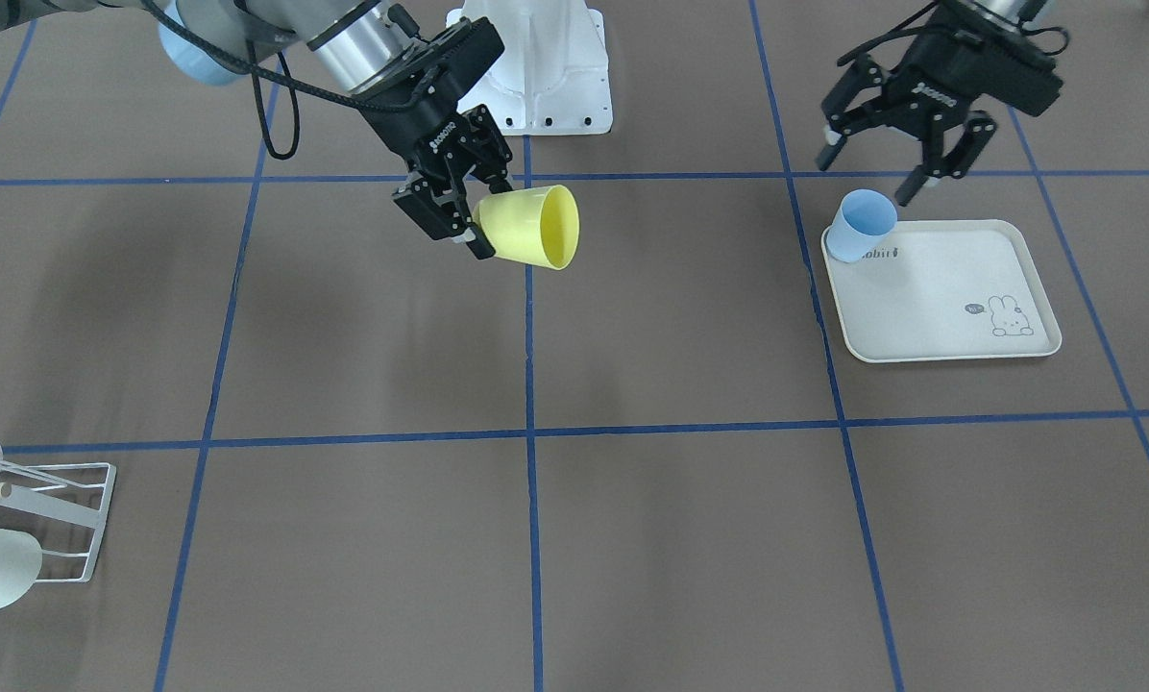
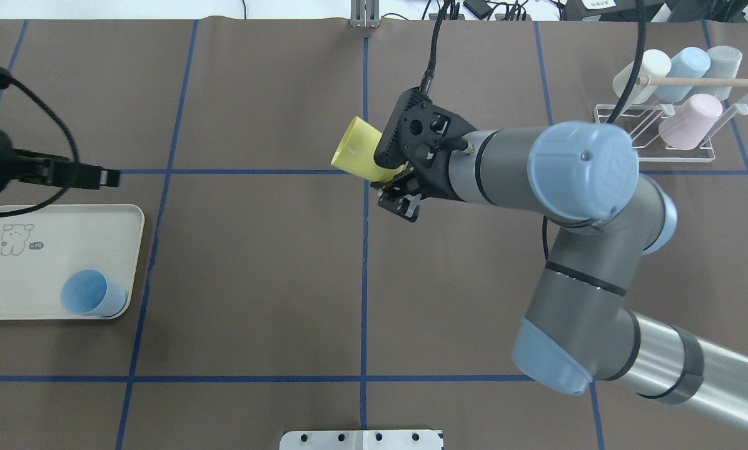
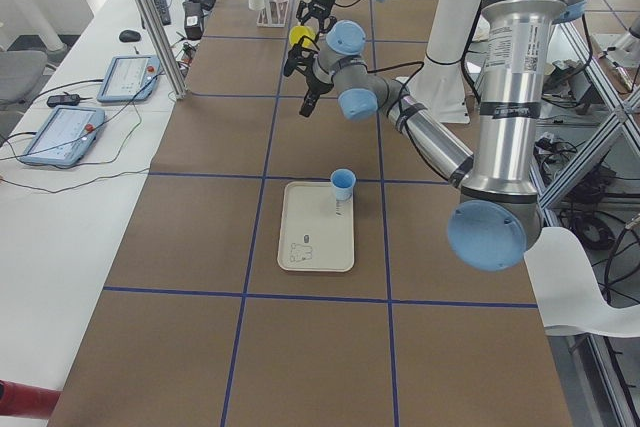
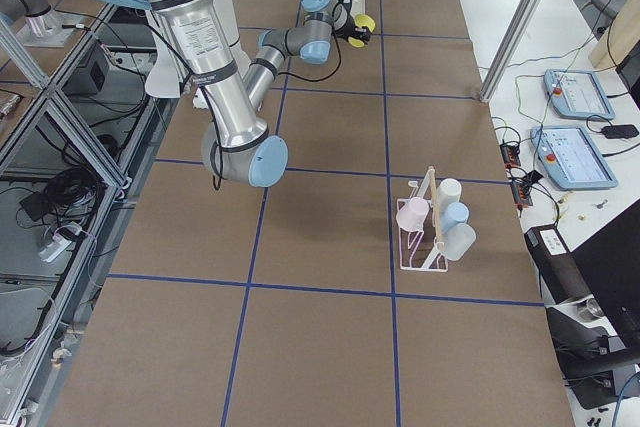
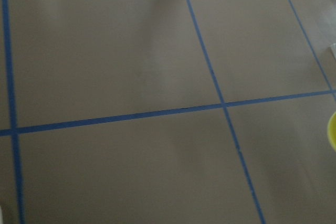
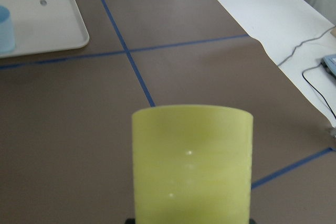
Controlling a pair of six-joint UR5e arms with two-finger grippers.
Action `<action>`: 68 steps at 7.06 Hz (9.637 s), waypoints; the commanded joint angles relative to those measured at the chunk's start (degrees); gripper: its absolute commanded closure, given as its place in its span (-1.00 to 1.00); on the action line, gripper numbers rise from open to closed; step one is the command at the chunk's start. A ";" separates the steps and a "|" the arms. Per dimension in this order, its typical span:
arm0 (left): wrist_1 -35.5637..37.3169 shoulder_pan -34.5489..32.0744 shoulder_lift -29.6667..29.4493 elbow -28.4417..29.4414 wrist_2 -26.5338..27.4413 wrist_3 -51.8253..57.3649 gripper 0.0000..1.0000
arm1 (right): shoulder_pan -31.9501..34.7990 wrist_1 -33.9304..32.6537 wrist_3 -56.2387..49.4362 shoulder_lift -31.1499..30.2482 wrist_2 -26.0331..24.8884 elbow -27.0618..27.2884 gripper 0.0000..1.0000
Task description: Transfer IKEA cup to right arm and place on rack
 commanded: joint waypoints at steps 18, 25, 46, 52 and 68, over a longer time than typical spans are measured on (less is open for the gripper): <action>-1.68 -15.30 9.32 1.62 -5.03 20.40 -1.00 | 14.71 -29.41 -73.64 -18.62 -33.66 -2.85 0.82; -1.68 -15.22 9.32 1.63 -5.03 20.49 -1.00 | 14.44 -29.33 -73.37 -18.63 -34.19 -4.78 0.74; -15.57 4.98 11.07 8.75 6.56 -4.46 -1.00 | 10.60 8.11 -5.45 -18.73 2.18 1.97 -0.98; -19.08 20.36 18.02 10.24 17.47 -14.12 -1.00 | 6.80 7.94 4.85 -17.58 7.12 4.53 -0.98; -15.94 10.01 -4.69 1.01 -0.27 -24.05 1.00 | -6.19 49.96 5.20 -13.98 7.03 -10.29 -0.96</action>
